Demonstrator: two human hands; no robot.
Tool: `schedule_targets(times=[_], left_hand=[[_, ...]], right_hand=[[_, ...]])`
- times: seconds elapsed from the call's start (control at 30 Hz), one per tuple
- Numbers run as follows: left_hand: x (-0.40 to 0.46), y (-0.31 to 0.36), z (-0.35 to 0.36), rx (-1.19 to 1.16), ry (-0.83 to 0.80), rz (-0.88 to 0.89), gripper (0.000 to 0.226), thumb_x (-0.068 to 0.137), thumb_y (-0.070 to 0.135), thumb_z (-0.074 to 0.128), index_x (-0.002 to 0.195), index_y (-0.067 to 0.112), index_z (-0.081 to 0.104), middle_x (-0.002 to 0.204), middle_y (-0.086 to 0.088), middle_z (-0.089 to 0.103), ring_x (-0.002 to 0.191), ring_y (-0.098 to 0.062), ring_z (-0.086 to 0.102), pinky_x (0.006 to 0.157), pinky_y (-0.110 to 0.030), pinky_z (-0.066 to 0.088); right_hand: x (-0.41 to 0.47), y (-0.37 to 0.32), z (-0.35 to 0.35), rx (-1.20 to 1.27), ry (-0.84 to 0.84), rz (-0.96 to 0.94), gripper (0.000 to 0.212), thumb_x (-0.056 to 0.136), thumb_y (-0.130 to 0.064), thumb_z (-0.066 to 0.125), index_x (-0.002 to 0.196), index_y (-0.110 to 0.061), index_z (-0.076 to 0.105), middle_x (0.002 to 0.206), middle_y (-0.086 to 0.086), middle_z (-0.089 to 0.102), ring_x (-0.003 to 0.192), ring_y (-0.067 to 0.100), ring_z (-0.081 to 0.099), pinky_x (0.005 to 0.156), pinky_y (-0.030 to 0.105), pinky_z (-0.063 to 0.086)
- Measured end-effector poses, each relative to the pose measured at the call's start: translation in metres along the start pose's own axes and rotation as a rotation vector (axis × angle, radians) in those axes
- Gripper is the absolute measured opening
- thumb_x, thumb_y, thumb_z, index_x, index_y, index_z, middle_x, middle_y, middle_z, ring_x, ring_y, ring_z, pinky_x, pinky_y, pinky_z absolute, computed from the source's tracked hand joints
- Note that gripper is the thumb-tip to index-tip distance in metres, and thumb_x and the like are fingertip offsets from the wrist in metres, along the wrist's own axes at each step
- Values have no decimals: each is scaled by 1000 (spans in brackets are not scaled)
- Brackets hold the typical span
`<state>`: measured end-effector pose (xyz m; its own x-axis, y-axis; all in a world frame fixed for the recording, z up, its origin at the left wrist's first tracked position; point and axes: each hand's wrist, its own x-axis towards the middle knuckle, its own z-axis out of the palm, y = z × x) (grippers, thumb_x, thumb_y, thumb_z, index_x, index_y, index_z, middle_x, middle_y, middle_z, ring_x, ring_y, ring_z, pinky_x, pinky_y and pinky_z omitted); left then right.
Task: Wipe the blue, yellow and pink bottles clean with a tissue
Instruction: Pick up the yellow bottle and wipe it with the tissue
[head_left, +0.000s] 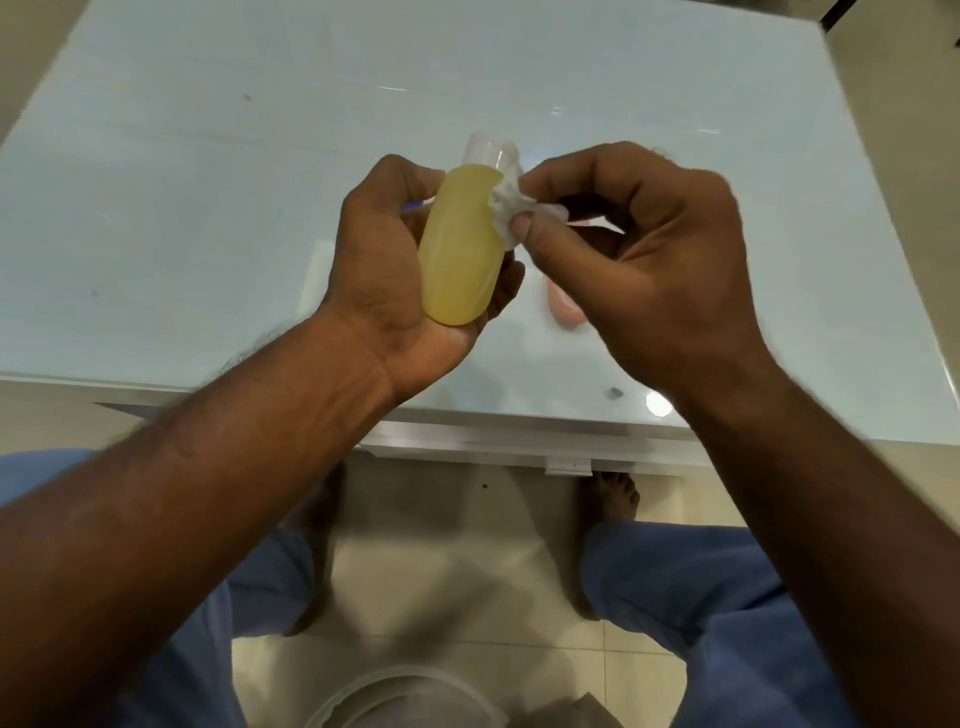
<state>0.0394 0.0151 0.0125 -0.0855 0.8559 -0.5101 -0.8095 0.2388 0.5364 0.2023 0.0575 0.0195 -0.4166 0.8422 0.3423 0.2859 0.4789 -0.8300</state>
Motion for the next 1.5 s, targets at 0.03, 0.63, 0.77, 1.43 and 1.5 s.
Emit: schedule_targets(times=[0.03, 0.63, 0.77, 1.43, 1.5], left_hand=[[0, 0, -1, -14, 4, 3, 57, 99, 29, 44, 146, 0, 54, 127, -19, 67, 112, -32, 61, 114, -44, 43], [-1, 4, 2, 8, -85, -3, 51, 99, 32, 42, 130, -2, 64, 110, -18, 70, 99, -30, 64, 99, -40, 50], [-2, -1, 2, 103, -39, 7, 53, 96, 31, 51, 135, -2, 62, 106, -16, 64, 86, -23, 63, 86, -37, 54], [2, 0, 1, 41, -54, 17, 25, 99, 23, 51, 115, 5, 52, 99, -15, 48, 93, -28, 56, 84, -40, 62], [2, 2, 0, 39, -33, 3, 24, 98, 27, 53, 112, 7, 51, 93, -14, 47, 80, -26, 56, 73, -37, 61]], right_hand=[[-2, -1, 2, 6, -23, -6, 12, 97, -10, 80, 109, -14, 79, 103, 1, 80, 98, 15, 80, 85, 28, 68], [0, -6, -1, 201, -75, 44, 10, 96, 0, 77, 105, -5, 78, 96, 13, 80, 86, 27, 78, 78, 36, 66], [5, 0, -1, 40, 103, 40, 10, 101, -11, 75, 111, -10, 76, 102, -1, 79, 95, 12, 78, 87, 27, 66], [-8, -7, 12, -34, -210, -215, 15, 88, 0, 82, 101, -7, 85, 100, 5, 79, 92, 17, 76, 82, 32, 66], [-10, -6, 14, -80, -274, -210, 15, 87, -6, 83, 100, -12, 86, 99, -1, 79, 91, 13, 76, 85, 43, 65]])
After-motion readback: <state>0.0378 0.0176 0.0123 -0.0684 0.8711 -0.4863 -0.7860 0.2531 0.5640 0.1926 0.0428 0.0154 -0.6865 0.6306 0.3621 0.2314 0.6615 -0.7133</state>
